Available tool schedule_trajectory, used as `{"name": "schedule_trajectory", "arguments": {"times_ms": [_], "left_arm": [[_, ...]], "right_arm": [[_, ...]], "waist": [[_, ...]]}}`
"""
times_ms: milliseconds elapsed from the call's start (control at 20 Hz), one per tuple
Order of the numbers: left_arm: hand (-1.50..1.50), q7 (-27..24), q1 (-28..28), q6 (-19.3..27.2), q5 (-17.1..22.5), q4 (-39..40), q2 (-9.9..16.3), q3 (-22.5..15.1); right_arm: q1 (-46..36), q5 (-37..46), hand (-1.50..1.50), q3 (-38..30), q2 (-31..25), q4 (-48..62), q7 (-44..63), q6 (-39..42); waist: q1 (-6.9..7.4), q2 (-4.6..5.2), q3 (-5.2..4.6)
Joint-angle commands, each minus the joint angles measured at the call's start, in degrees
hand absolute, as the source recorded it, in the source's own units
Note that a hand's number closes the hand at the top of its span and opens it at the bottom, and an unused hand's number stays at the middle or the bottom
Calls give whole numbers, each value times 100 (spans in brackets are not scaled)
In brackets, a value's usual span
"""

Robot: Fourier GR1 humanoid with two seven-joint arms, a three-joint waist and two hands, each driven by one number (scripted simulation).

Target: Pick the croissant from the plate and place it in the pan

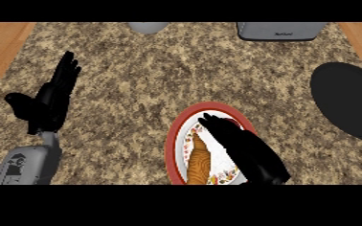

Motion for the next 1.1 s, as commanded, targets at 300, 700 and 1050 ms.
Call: {"name": "schedule_trajectory", "arguments": {"times_ms": [300,700,1050], "left_arm": [[0,231,23,-89,-91,-253,-109,146],[0,503,81,-194,-155,-567,-178,209],[0,-430,-53,-333,-275,486,-304,401]], "right_arm": [[20,854,-150,481,533,1041,-164,-200],[-252,1055,-150,107,581,1518,-385,61],[-290,1228,-150,198,913,1882,-519,134]], "waist": [[7,0,2],[11,0,2],[-7,6,0]]}}
